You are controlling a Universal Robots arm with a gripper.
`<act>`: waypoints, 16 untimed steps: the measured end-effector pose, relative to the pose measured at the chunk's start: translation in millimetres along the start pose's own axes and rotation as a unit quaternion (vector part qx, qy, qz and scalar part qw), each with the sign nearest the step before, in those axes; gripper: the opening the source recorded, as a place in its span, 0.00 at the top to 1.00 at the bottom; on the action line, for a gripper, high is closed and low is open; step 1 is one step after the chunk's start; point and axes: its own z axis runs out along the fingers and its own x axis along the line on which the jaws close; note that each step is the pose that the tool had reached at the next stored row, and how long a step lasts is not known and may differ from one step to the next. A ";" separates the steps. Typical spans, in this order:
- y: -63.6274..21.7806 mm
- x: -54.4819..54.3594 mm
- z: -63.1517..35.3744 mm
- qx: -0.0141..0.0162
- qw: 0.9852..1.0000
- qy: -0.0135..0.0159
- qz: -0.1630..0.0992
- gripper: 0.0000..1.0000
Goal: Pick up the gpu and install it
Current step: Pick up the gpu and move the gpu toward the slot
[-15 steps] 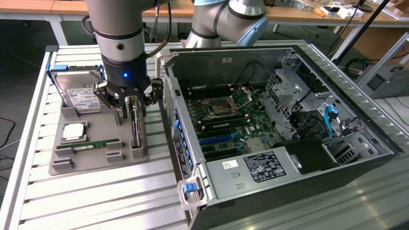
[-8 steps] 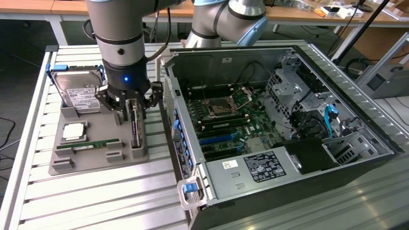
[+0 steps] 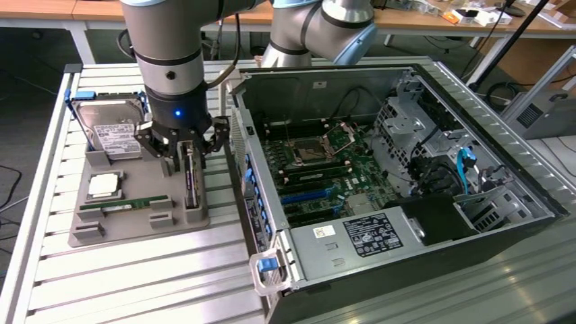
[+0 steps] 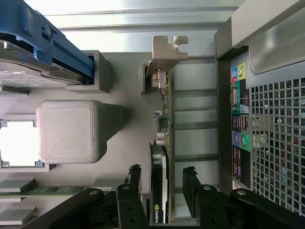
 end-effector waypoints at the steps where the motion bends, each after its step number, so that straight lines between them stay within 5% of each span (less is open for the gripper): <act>1: 0.0 0.0 0.0 0.000 1.000 0.000 0.000 0.52; 7: 0.0 0.0 0.0 0.000 1.000 0.000 0.000 0.72; 16: 0.0 0.0 0.0 0.000 1.000 0.000 0.000 0.73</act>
